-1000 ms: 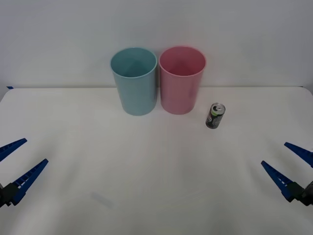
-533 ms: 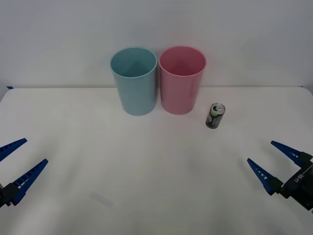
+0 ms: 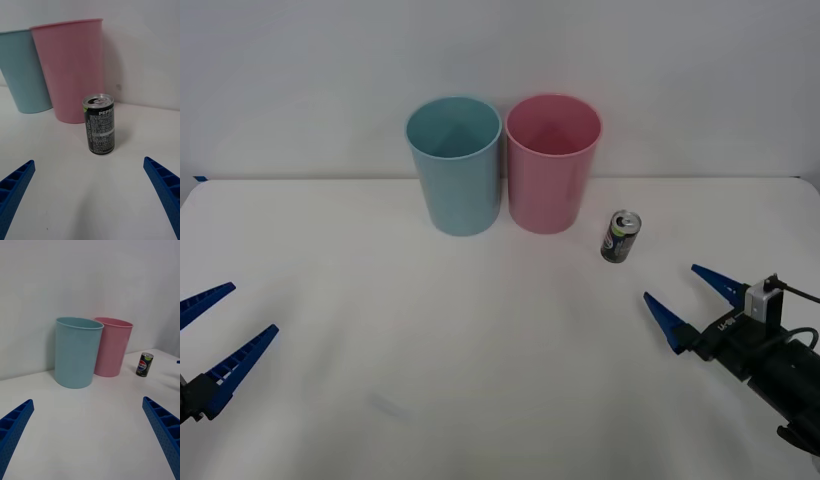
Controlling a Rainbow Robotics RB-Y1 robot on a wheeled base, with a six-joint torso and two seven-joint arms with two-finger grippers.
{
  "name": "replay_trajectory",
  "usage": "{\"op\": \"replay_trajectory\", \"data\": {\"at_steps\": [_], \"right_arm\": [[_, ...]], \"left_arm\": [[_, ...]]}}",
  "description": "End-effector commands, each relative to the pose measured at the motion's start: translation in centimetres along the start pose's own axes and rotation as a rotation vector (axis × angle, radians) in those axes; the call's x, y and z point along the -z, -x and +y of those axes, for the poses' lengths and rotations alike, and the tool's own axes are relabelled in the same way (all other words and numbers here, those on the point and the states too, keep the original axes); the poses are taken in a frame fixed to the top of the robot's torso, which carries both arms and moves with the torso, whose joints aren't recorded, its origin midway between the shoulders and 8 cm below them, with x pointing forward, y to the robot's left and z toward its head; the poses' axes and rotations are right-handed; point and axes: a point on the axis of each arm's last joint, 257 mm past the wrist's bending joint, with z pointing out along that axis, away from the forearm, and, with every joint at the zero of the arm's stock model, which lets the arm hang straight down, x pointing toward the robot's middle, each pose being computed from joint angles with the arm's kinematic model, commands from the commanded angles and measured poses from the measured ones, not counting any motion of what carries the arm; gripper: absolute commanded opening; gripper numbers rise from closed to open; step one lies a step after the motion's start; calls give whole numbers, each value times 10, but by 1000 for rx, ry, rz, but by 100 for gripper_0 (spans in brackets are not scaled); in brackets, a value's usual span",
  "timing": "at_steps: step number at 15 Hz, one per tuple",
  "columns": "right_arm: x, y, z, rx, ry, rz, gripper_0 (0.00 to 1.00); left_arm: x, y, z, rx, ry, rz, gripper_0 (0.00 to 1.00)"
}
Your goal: Grasp the object on the table and drop it into the matching bin: aluminum can to the light blue bin, PET bottle to the pink bin.
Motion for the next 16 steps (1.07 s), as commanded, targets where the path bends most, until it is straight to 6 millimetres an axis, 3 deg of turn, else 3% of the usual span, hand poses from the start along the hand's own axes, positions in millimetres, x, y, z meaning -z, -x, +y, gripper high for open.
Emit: {"op": "replay_trajectory", "data": {"at_steps": [1, 7, 16], "right_arm": [[-24, -5, -4, 10, -27, 9, 100], [-56, -14, -7, -4, -40, 26, 100], [-112, -12, -15, 5, -70, 47, 100]], "left_arm": [[0, 0, 0, 0, 0, 0, 100], [0, 0, 0, 0, 0, 0, 100], [0, 0, 0, 0, 0, 0, 100]]}}
